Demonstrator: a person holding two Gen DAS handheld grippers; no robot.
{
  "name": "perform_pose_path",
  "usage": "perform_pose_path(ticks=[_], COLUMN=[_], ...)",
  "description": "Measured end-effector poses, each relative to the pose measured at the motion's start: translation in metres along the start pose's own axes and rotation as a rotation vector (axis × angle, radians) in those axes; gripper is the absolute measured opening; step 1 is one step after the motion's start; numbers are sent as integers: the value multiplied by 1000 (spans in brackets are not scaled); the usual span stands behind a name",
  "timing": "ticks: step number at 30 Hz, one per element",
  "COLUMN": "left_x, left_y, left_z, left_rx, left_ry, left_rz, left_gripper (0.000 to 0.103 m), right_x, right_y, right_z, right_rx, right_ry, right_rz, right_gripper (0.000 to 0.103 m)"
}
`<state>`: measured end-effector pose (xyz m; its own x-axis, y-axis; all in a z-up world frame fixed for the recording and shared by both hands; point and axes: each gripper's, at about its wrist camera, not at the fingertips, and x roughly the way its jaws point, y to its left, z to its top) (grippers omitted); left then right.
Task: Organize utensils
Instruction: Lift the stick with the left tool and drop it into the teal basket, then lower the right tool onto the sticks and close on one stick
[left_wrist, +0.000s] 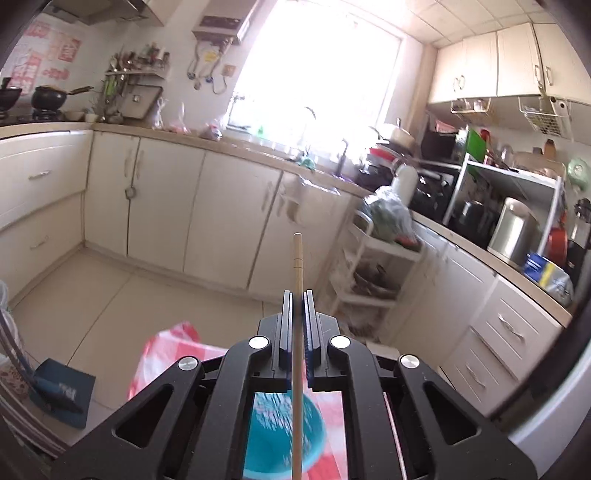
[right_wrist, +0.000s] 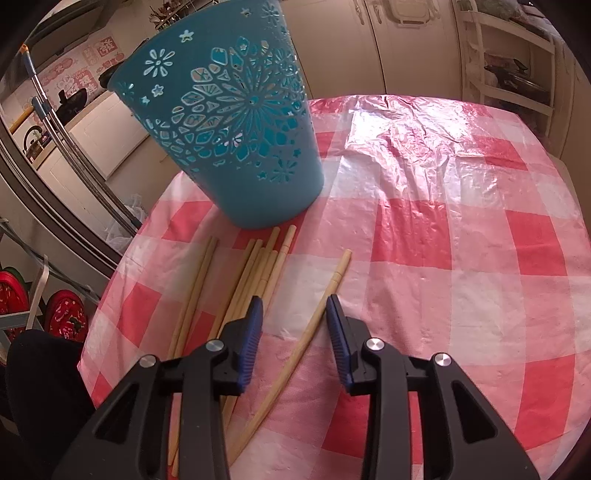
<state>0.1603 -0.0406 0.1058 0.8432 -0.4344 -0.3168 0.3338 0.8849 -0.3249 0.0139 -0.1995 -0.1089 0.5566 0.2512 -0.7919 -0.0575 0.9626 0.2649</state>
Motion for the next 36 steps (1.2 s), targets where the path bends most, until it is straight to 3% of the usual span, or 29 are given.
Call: perform_pose_path(ticks=[7, 11, 15, 21, 24, 25, 26, 31, 36], left_x=[66, 74, 80, 71, 51, 43, 32, -22, -35], left_y=[23, 29, 32, 51, 56, 58, 60, 81, 117], left_z=[-21, -41, -60, -74, -80, -81, -81, -88, -105], left_rx=[-28, 13, 65, 34, 43, 49, 53, 13, -76], left_ry=[-6, 1, 55, 146, 176, 174, 165, 128, 163], left_rz=[137, 184, 224, 233, 244, 257, 274, 306, 312], left_gripper=[5, 5, 5, 8, 31, 48, 59, 79, 81], right_x=[0, 0, 1, 1, 0, -1, -2, -1, 3], right_y=[-5, -6, -6, -3, -5, -5, -5, 2, 11], right_z=[1, 3, 3, 3, 3, 3, 2, -1, 2], right_rx=[20, 32, 29, 9, 22, 23, 20, -37, -149], right_ry=[1, 4, 5, 4, 4, 4, 3, 1, 29], right_rz=[27, 36, 31, 17, 19, 11, 0, -85, -166], right_gripper=[37, 37, 37, 37, 37, 36, 35, 24, 11])
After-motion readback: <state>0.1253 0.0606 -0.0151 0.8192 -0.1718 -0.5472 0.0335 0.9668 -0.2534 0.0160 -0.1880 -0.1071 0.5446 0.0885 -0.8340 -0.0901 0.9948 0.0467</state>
